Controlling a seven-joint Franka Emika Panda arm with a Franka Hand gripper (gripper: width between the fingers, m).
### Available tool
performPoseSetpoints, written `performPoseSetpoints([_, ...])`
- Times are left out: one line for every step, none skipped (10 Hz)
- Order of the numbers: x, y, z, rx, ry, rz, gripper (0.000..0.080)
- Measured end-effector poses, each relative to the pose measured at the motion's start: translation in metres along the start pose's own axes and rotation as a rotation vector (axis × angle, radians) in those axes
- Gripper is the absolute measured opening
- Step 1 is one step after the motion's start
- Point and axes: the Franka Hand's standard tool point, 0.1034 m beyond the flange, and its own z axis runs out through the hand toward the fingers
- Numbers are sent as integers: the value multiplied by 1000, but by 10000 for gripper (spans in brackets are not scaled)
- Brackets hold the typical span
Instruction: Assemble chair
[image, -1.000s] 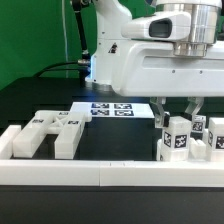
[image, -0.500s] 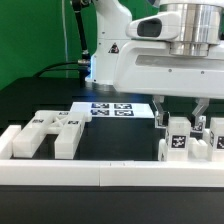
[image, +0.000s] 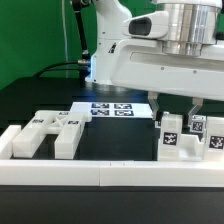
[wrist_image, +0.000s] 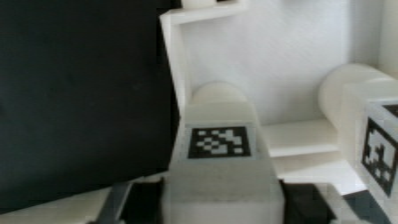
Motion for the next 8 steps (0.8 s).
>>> performPoseSetpoints([-1,1,0,-3,-7,33,323])
performPoseSetpoints([-1,1,1,-4,-7,22,323])
performPoseSetpoints([-1,1,1,-4,-7,22,499])
performPoseSetpoints([-1,1,1,-4,-7,22,617])
performPoseSetpoints([-1,0,-1,-3,-6,20,639])
performPoseSetpoints([-1,-3,-4,-1,-4,15,639])
performPoseSetpoints([-2,-8,-10,5,2,7,648])
performPoseSetpoints([-5,-12,-16,20,24,-8,648])
